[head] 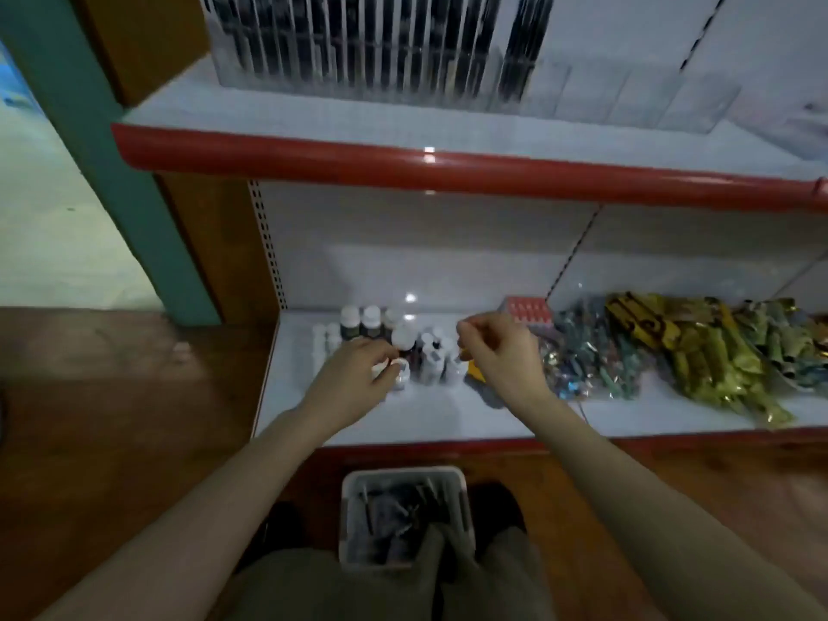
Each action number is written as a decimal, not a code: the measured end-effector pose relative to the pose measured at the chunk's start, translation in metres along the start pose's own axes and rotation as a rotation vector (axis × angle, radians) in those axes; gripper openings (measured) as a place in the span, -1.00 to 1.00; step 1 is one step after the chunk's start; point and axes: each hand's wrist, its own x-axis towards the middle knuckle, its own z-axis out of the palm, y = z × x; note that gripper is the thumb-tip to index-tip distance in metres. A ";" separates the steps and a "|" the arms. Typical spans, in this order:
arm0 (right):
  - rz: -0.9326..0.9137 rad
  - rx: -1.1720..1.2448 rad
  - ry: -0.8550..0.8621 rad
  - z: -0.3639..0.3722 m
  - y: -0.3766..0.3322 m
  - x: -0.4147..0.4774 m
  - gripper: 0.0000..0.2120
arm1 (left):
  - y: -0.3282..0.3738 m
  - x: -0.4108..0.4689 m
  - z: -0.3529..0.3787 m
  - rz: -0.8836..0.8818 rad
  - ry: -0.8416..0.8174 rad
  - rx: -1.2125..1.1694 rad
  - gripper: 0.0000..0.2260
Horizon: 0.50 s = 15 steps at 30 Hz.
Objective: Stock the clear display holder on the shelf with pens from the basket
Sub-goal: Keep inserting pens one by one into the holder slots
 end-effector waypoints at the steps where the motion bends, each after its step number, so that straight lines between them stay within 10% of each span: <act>1: 0.074 0.004 -0.030 0.007 0.023 -0.011 -0.82 | -0.012 -0.012 0.018 -0.055 -0.051 0.000 -0.78; 15: 0.646 -0.344 -0.390 0.122 0.271 -0.114 -0.73 | -0.162 -0.125 0.239 -0.523 -0.650 0.103 -0.84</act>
